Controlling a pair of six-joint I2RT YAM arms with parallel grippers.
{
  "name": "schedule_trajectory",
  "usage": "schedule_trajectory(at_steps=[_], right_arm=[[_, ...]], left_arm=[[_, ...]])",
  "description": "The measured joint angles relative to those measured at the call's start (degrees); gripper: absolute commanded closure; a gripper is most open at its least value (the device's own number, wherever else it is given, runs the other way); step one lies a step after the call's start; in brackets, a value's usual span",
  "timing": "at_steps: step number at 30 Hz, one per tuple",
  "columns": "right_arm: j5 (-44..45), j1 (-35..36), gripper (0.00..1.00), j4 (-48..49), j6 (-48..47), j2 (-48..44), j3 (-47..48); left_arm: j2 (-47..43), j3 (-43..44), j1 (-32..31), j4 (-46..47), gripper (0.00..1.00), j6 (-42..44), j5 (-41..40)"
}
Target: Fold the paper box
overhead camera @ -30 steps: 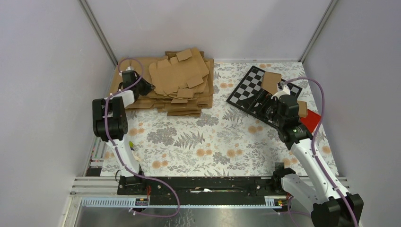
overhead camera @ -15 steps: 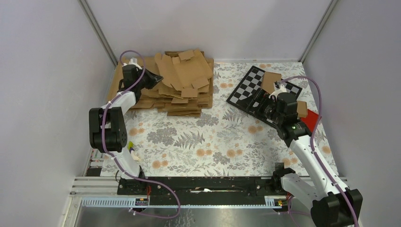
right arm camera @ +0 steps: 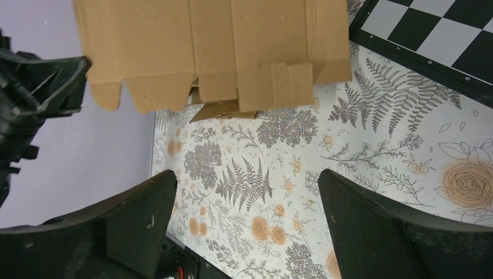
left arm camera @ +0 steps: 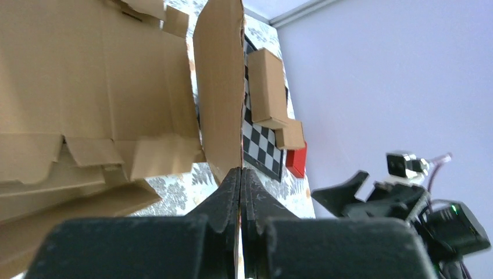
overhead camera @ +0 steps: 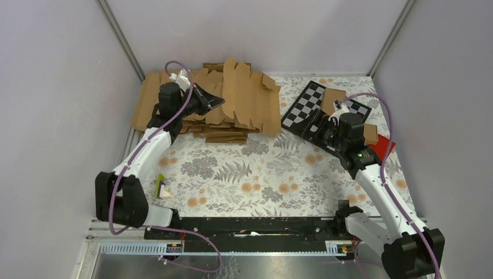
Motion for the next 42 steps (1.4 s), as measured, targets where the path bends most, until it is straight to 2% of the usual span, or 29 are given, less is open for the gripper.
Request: schedule_trajectory(at_steps=[5,10,17,19,27,31,33,40,42], right_arm=[[0.37,0.0,0.0,-0.68,0.09,1.75,0.09],[2.1,0.0,0.0,-4.04,-0.07,5.68,0.48],[2.47,0.0,0.0,-5.84,-0.66,9.51,-0.37],[3.41,0.0,0.07,-6.47,-0.94,9.2,-0.96],[10.8,0.0,0.11,-13.05,-2.23,9.14,-1.33],[10.82,0.13,0.11,-13.35,-1.95,10.86,-3.1],[10.82,0.44,0.16,-13.22,-1.77,11.63,-5.14],[9.6,2.43,0.16,-12.81,-1.7,16.81,-10.38],[9.29,2.75,0.17,-12.37,-1.77,18.38,-10.19]], left_arm=[[-5.27,-2.32,-0.96,-3.82,1.0,1.53,3.67],[-5.9,-3.91,-2.32,-14.4,0.96,5.03,6.93],[-10.12,-3.37,-3.15,-29.44,0.97,14.49,3.54],[-10.73,-3.39,-3.39,-31.08,0.97,16.09,2.45],[-10.62,-4.96,-6.32,-32.22,0.95,18.25,2.12],[-10.6,-5.11,-7.39,-32.3,0.92,18.82,2.08],[-10.58,-5.29,-7.8,-32.35,0.9,18.86,2.14],[-8.24,-8.83,-10.32,-27.67,0.88,17.55,3.89],[-7.43,-10.64,-11.1,-26.14,0.82,16.55,4.28]])
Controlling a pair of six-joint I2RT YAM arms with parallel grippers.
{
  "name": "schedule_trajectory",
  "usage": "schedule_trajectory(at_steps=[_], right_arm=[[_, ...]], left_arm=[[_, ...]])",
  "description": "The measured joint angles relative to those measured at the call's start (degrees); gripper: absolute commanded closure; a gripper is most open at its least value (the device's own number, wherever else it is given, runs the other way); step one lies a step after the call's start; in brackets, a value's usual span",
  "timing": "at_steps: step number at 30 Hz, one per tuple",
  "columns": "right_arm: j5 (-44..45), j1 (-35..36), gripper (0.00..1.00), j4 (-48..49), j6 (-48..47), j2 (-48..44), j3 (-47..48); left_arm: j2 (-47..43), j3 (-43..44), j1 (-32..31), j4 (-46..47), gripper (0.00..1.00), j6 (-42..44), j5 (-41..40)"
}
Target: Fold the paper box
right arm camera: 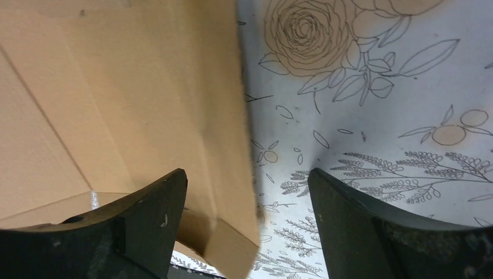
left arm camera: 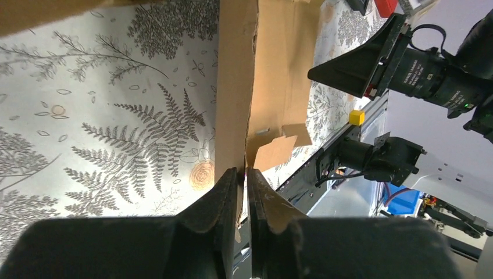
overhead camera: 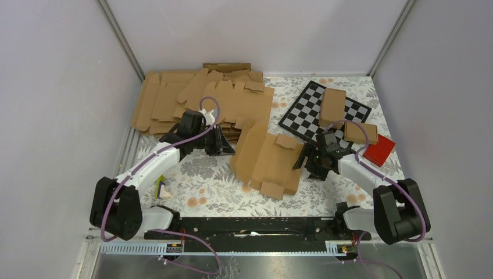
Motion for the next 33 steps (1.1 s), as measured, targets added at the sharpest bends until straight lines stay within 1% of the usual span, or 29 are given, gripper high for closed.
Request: schedule_trajectory(at_steps=[4,5,7,8,9,11,14,16,17,18,20,21,22,23,24,27,30,33], right_arm=[[-0.04,0.31,0.26,2.08,-0.09,1.01,0.17],[-0.04,0.35,0.27,2.38,-0.17,1.22,0.22],[-0.02,0.42,0.32,2.86,-0.33,1.53,0.24],[0.0,0.46,0.33,3.08,-0.48,1.68,0.24],[0.0,0.52,0.37,3.39,-0.66,1.92,0.24],[0.02,0.59,0.39,3.69,-1.11,2.19,0.26],[0.02,0.61,0.46,3.72,-1.81,2.47,0.26],[0.09,0.61,0.58,3.69,-2.38,2.56,0.26],[0.09,0.61,0.63,3.69,-2.84,2.58,0.28],[0.09,0.61,0.65,3.69,-3.21,2.6,0.33],[0.09,0.68,0.65,3.63,-3.93,2.6,0.61],[0.09,0.72,0.65,3.67,-4.22,2.6,0.79],[0.15,0.9,0.65,3.61,-4.57,2.6,1.16],[0.17,1.07,0.64,3.61,-4.83,2.6,1.46],[0.24,1.38,0.63,3.61,-5.22,2.6,1.95],[0.48,2.08,0.57,3.45,-6.16,2.6,3.26],[0.48,2.25,0.49,3.41,-7.02,2.6,4.26],[0.39,2.27,0.41,3.37,-7.76,2.6,4.74]], left_arm=[[1.33,-1.46,-1.25,1.49,0.46,-1.31,0.2],[1.53,-1.46,-1.49,1.95,0.4,-1.25,0.26],[2.01,-1.46,-1.6,2.91,0.36,-1.38,0.52],[2.27,-1.44,-1.6,3.19,0.36,-1.22,0.52],[2.78,-1.44,-1.6,3.48,0.36,-1.25,0.52],[4.11,-1.44,-1.75,4.13,0.36,-1.22,0.48],[6.69,-1.4,-2.54,4.81,0.36,-1.25,0.24],[8.22,-1.18,-3.63,4.87,0.39,-1.25,0.09],[8.9,-0.98,-4.24,4.87,0.43,-1.25,-0.02],[9.33,-0.76,-4.63,4.87,0.49,-1.27,-0.15],[10.12,-0.11,-5.55,4.92,0.63,-1.29,-0.48],[10.43,0.26,-6.01,4.87,0.67,-1.07,-0.76],[10.82,0.76,-6.45,4.92,0.76,-0.9,-1.01],[11.19,1.22,-6.86,4.94,0.83,-0.85,-1.27],[11.76,1.9,-7.32,4.9,0.87,-0.66,-1.79],[13.18,3.93,-8.81,4.92,0.96,-0.04,-3.23],[13.25,5.2,-9.73,4.87,1.0,0.59,-4.5],[13.22,6.45,-10.08,4.85,1.0,1.2,-5.18]])
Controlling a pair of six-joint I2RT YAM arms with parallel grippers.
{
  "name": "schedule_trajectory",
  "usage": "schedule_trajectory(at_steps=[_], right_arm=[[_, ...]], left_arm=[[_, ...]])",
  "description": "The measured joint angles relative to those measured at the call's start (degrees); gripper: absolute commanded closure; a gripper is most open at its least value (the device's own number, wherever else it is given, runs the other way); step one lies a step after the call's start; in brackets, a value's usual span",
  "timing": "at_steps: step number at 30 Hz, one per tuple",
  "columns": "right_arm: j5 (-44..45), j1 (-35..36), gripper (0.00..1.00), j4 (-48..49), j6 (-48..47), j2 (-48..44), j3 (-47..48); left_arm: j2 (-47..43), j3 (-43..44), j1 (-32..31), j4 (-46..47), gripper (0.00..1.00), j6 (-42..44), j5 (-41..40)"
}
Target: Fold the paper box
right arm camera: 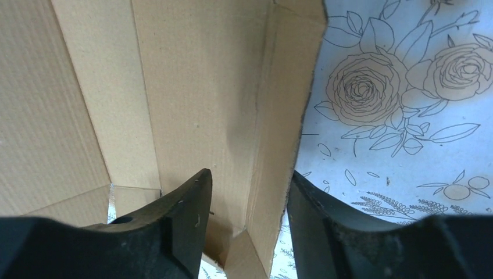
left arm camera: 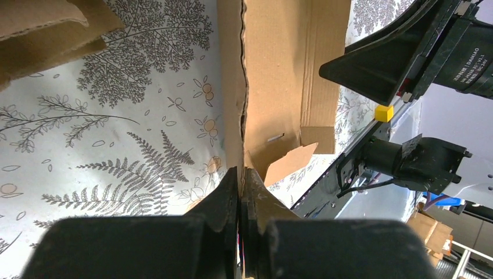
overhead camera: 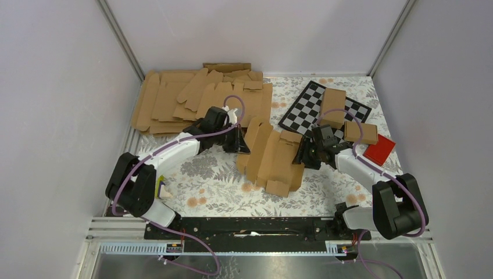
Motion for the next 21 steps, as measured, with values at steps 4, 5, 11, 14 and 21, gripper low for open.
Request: schedule_trajectory(at_steps=[4,5,11,14,21], right_arm=[[-0.9,0.04,0.38,0.13,-0.96,0.83,0.31],[-1.29,0.04,0.37,0.26,-1.14,1.36,0.33],[-3.91,0.09,0.32,0.46,-2.08,4.52,0.61],[-5.01,0.11,0.3,0.44,-2.84,5.03,1.81],[-6.23,0.11,0.24,0.46,-4.39,3.72,4.17]], left_arm=[[-0.44,0.39,0.0,-0.2,1.0,0.92,-0.7],[-0.66,0.39,0.0,-0.31,1.0,1.03,-0.74],[-3.58,-0.5,-0.02,0.22,1.0,1.4,-0.74],[-5.35,-1.46,-0.02,0.57,1.0,1.46,-0.83],[-8.66,-2.54,-0.02,1.25,0.97,2.21,-3.1]])
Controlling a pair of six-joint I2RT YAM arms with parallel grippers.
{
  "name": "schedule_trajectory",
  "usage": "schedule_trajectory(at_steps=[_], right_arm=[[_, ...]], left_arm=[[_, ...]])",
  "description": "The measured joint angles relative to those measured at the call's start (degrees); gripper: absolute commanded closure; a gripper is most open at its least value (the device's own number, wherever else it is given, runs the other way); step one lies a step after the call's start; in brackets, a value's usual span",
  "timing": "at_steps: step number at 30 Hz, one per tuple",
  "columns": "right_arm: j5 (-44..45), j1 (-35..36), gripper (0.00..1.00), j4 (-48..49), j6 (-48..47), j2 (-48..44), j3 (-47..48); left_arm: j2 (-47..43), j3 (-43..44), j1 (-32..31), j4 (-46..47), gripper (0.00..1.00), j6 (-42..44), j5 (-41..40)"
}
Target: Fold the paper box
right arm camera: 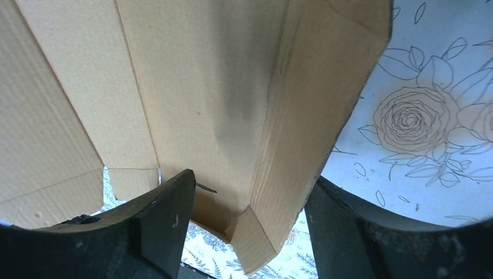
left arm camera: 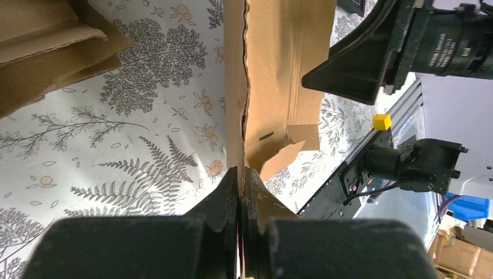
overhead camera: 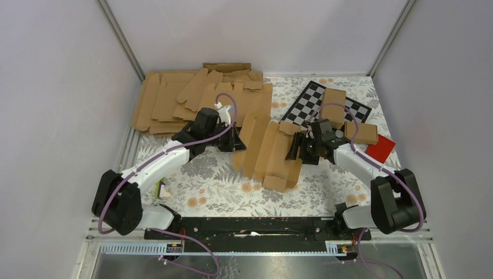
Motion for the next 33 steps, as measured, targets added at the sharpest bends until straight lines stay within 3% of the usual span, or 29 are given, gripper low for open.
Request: schedule_trajectory(at_steps=[8,13,19,27,33], right_arm=[[6.23,0.07,0.01,0.63,-2.25,-14.43,-0.02],[12.81,0.09,0.0,4.42,-2.12,-22.82,-2.58],[15.72,0.09,0.0,10.99,2.75,-30.4,-13.42],[13.31,0.09,0.0,19.45,10.19,-30.25,-15.28],[11.74,0.09,0.0,22.45,12.2,-28.11,-15.58]], left_arm=[[-10.4,-4.15,0.0,1.49,1.0,1.33,-6.51],[-15.28,-5.05,0.0,2.14,1.0,2.12,-9.53],[-16.57,-5.05,0.02,2.49,1.0,2.03,-10.1],[-17.94,-6.51,-0.02,1.68,1.0,-5.35,-18.27],[-17.51,-6.86,0.02,0.52,1.0,-4.07,-18.86]])
